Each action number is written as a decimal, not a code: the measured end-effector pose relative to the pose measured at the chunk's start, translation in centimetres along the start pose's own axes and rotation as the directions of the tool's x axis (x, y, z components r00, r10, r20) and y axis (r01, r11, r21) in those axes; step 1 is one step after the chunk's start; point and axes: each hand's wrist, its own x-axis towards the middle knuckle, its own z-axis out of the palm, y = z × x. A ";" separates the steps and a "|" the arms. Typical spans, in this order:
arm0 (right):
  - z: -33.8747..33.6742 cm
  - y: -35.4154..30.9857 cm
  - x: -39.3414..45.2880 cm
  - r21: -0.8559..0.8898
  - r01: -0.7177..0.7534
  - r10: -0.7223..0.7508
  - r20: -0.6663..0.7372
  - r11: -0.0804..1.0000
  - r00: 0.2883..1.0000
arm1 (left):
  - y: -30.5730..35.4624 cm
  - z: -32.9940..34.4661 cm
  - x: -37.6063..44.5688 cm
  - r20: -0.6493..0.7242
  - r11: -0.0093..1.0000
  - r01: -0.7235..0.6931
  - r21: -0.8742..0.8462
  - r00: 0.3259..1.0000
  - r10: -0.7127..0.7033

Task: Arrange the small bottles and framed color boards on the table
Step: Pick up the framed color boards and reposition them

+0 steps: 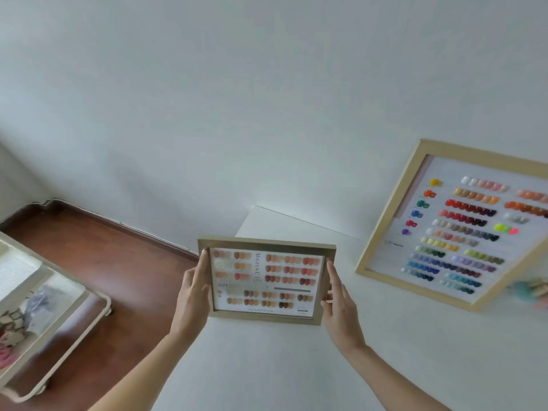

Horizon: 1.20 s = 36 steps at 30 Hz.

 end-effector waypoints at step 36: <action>0.1 5.4 18.2 -0.031 -0.194 0.176 -0.303 0.981 0.937 | 4.0 11.4 25.5 0.117 0.947 -0.315 -0.066 0.940 0.321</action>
